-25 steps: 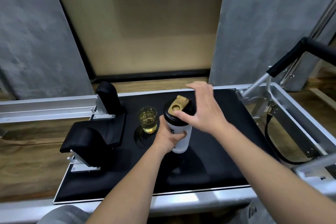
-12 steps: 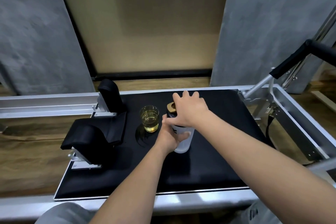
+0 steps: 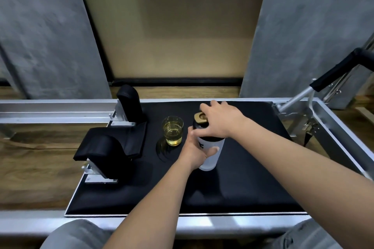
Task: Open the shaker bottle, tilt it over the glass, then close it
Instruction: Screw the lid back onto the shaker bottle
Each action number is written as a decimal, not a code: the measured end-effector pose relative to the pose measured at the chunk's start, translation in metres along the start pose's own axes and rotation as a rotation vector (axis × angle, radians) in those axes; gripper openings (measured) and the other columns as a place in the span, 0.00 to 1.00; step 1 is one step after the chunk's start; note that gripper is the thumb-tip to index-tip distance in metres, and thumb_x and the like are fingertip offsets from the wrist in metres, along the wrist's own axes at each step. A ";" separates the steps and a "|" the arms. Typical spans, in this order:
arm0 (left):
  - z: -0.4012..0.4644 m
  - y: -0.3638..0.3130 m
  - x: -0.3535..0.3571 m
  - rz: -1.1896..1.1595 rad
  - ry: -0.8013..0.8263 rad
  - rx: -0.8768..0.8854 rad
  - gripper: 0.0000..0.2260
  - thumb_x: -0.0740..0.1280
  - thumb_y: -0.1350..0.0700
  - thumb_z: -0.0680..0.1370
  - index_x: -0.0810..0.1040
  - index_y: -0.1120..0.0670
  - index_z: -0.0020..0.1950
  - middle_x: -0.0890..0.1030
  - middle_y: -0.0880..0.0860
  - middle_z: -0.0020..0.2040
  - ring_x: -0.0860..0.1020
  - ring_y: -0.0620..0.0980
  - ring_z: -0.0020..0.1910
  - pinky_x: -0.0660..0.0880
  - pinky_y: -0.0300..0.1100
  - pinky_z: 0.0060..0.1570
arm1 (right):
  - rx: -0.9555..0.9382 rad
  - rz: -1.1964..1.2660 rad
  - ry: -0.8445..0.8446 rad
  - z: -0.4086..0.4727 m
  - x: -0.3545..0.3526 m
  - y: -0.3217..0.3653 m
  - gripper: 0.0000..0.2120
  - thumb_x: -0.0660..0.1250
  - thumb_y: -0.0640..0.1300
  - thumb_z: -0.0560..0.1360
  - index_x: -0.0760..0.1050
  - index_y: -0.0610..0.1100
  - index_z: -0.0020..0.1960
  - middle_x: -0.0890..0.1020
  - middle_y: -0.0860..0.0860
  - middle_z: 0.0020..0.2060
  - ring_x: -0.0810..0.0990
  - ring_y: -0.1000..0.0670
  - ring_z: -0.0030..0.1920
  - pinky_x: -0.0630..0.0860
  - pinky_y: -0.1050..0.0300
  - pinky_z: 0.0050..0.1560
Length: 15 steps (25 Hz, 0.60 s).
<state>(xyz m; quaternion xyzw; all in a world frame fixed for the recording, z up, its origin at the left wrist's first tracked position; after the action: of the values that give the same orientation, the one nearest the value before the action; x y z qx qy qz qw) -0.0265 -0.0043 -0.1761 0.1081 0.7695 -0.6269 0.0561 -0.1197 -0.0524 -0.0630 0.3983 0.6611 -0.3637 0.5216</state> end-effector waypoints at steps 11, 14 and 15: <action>0.008 0.008 -0.003 0.056 0.006 -0.011 0.33 0.78 0.61 0.75 0.55 0.44 0.63 0.68 0.34 0.55 0.71 0.41 0.59 0.70 0.44 0.60 | -0.341 -0.187 -0.066 -0.012 -0.022 0.006 0.47 0.63 0.77 0.71 0.53 0.59 0.83 0.60 0.50 0.80 0.69 0.40 0.69 0.77 0.42 0.59; 0.009 0.004 -0.003 0.123 -0.031 -0.004 0.30 0.80 0.57 0.73 0.62 0.46 0.63 0.75 0.43 0.56 0.77 0.50 0.58 0.76 0.45 0.56 | -0.143 -0.045 -0.071 -0.008 0.005 0.005 0.39 0.64 0.70 0.74 0.63 0.54 0.79 0.61 0.49 0.78 0.70 0.37 0.66 0.79 0.42 0.54; 0.011 0.005 -0.003 0.132 -0.046 0.008 0.31 0.80 0.57 0.72 0.64 0.47 0.65 0.75 0.43 0.56 0.77 0.49 0.58 0.77 0.42 0.55 | -0.010 0.001 -0.092 -0.007 0.009 0.007 0.36 0.63 0.70 0.75 0.66 0.51 0.76 0.64 0.47 0.74 0.70 0.36 0.64 0.78 0.42 0.52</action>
<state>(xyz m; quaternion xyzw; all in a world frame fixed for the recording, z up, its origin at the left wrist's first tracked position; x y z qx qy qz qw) -0.0234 -0.0144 -0.1825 0.1445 0.7566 -0.6274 0.1144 -0.1174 -0.0421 -0.0710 0.3791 0.6380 -0.3781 0.5534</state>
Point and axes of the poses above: each hand's wrist, its own z-axis towards the middle knuckle, its own x-axis out of the palm, y = z × x, the point moved 5 cm from there along z, towards the middle knuckle
